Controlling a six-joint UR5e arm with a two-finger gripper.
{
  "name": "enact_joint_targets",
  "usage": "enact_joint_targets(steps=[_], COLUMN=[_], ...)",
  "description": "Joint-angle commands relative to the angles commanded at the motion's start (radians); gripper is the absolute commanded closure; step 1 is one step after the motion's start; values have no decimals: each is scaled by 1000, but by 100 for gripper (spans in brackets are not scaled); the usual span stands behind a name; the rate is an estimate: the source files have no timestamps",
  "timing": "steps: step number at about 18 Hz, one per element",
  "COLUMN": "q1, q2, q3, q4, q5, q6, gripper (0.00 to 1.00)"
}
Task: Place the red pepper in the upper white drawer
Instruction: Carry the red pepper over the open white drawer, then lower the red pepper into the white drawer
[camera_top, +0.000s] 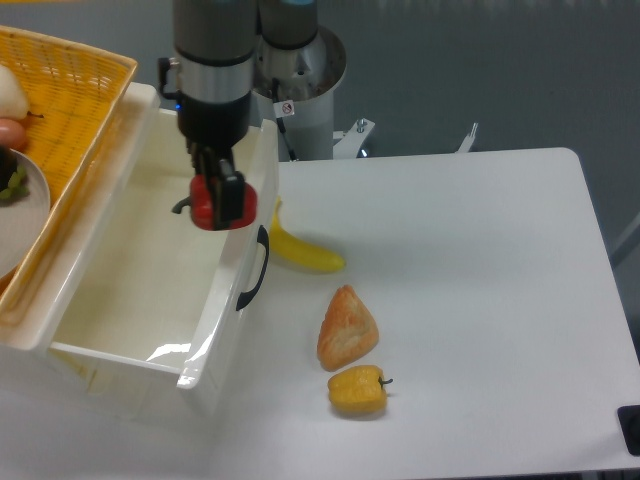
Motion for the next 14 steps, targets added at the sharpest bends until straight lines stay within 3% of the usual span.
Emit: enact_joint_targets(steps=[14], q1=[-68], q2=[-84], q3=[-6], q4=[3], q5=[5], q6=[45], gripper=[55])
